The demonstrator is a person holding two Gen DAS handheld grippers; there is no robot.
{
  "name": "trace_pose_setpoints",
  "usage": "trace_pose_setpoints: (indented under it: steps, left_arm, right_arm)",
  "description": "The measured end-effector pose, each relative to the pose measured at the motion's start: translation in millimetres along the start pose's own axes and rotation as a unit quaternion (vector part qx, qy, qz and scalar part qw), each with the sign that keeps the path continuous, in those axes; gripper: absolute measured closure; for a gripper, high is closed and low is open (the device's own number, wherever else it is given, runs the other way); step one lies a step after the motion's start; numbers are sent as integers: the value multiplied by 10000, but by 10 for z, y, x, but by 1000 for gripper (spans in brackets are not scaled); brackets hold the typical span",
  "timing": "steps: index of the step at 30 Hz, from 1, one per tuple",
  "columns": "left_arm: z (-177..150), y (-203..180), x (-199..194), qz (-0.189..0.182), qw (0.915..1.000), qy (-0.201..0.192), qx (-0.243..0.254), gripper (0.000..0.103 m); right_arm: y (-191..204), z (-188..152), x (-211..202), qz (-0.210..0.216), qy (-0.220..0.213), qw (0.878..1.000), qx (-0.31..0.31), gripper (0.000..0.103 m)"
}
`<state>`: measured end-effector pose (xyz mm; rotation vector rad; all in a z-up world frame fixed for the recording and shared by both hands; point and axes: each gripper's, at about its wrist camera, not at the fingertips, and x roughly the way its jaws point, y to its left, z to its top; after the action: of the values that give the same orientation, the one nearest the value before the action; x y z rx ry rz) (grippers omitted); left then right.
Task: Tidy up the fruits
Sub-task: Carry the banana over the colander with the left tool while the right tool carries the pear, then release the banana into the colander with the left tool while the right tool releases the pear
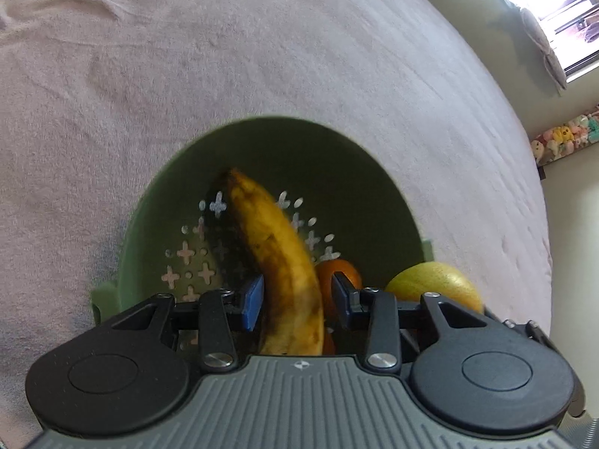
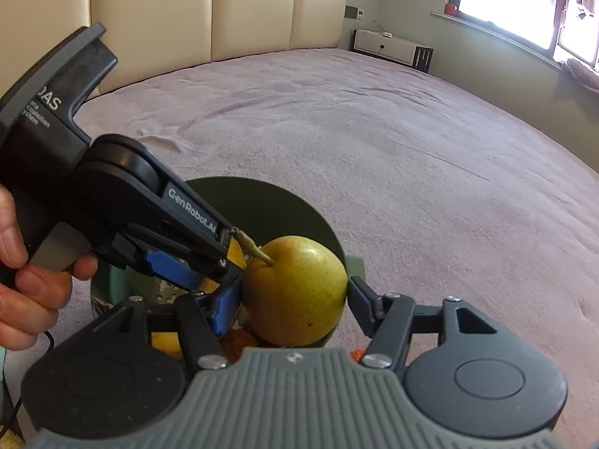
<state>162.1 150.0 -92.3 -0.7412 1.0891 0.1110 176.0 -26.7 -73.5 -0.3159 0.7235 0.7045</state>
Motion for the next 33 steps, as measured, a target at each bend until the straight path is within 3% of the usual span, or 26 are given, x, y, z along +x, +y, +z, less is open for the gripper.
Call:
trace_pose_setpoints:
  steps: [5, 12, 18, 23, 27, 33]
  left_arm:
    - [-20, -50, -103, 29, 9998, -42, 177, 59]
    - [-1, -222, -322, 400, 9965, -136, 722, 59]
    - [62, -107, -499, 360, 9980, -238, 472, 58]
    - [134, -11, -719, 490, 9964, -655, 230, 56]
    - [180, 0, -847, 758, 9917, -983, 336, 53]
    - [210, 34, -827, 789, 9918, -921, 400, 53]
  right_arm:
    - [17, 40, 69, -22, 111, 9999, -62, 43]
    - [37, 114, 120, -43, 159, 9998, -56, 43]
    - [73, 212, 231, 71, 172, 9998, -112, 43]
    - [189, 323, 333, 476, 132, 9988, -77, 43]
    - [333, 399, 419, 853, 81, 9963, -89, 43]
    - [534, 419, 622, 1393, 313, 9896, -165, 43]
